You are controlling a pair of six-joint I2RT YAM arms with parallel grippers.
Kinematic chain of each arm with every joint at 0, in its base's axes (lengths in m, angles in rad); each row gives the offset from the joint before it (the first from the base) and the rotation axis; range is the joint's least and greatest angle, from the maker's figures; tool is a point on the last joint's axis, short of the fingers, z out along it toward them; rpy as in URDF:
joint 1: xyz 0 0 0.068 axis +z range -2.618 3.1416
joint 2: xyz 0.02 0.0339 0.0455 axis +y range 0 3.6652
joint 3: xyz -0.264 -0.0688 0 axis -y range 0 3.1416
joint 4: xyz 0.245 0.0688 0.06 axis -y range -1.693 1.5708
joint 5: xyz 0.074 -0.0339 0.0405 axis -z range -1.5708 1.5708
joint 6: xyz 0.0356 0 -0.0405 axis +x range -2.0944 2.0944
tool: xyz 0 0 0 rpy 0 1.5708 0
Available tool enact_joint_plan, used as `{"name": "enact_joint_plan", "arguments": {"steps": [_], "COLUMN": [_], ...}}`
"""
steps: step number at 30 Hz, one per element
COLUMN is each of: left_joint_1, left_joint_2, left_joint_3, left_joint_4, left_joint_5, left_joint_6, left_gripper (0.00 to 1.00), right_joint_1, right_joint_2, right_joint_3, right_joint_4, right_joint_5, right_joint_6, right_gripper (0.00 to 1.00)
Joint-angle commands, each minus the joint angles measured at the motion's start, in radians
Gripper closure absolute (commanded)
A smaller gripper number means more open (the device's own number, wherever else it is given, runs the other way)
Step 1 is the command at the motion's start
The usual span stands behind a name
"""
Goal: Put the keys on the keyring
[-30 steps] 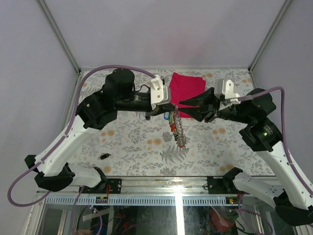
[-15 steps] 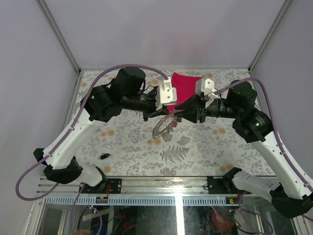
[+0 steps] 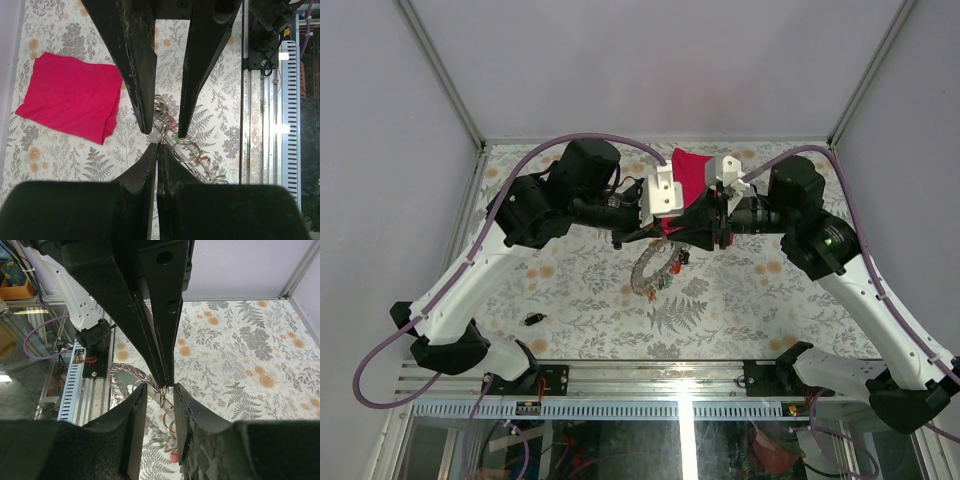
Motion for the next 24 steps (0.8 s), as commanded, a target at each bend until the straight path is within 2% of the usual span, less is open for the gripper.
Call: {"name": "enact_joint_plan", "arguments": {"steps": [1, 19, 22, 24], "left_joint_1": [-0.006, -0.007, -0.007, -0.007], "left_joint_2": [-0.003, 0.001, -0.001, -0.001], "left_joint_3": [0.04, 0.039, 0.039, 0.038], "left_joint_4": [0.04, 0.041, 0.042, 0.041], "left_joint_5": [-0.014, -0.02, -0.02, -0.022], "left_joint_6": [0.031, 0.036, 0.037, 0.038], "left_gripper": [1.0, 1.0, 1.0, 1.0], "right_joint_1": [0.004, 0.004, 0.004, 0.005], "right_joint_2": [0.019, 0.05, 0.052, 0.054], "right_joint_3": [0.022, 0.023, 0.021, 0.021], "right_joint_4": [0.054, 0.004, 0.001, -0.001], "right_joint_5": [-0.044, 0.004, 0.008, 0.01], "right_joint_6": [0.025, -0.019, -0.022, -0.025], "right_gripper": [0.66, 0.73, 0.8, 0.89]}}
